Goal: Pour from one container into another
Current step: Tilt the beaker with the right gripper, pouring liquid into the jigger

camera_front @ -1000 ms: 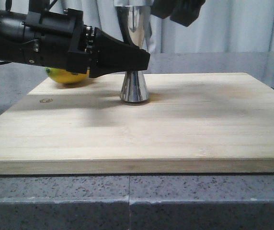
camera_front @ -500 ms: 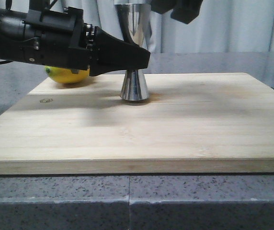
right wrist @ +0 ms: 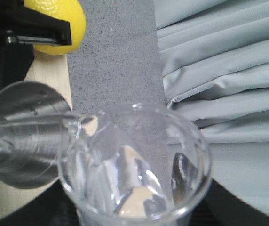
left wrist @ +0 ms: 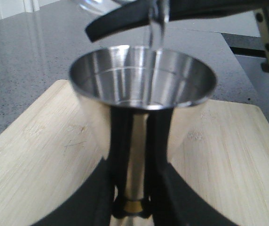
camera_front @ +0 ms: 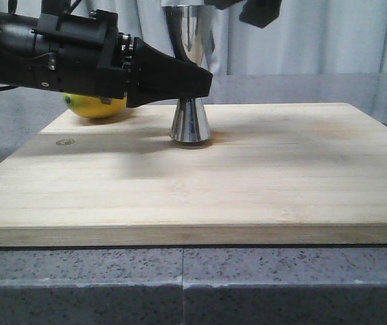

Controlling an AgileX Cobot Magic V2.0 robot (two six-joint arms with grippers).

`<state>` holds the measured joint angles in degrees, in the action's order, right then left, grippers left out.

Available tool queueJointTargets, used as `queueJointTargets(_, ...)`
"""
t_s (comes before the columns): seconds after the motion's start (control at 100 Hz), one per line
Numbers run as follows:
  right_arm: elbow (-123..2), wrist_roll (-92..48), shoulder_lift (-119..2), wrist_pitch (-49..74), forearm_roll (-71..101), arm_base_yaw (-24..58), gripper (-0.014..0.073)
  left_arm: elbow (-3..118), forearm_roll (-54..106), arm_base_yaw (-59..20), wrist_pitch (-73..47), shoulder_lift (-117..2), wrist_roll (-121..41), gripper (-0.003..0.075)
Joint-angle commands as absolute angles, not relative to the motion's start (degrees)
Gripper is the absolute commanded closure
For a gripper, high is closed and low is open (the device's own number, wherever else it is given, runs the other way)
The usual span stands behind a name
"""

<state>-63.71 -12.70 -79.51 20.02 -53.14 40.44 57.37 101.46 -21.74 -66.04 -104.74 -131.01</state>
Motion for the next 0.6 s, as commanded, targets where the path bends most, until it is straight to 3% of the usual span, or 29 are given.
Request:
queueJointTargets(0.0,-65.7,-13.1,-77.8,17.5,-56.3,40.4,0.0347,59.0,106.0,-22.3,-72.7,-102.4,-130.6,0.0640)
queueJointTargets(0.59,-65.7,-13.1,-77.8,17.9,-60.3,40.4,0.0347,59.0,106.0,-22.3,-72.7,-102.4,-130.6,0.0640)
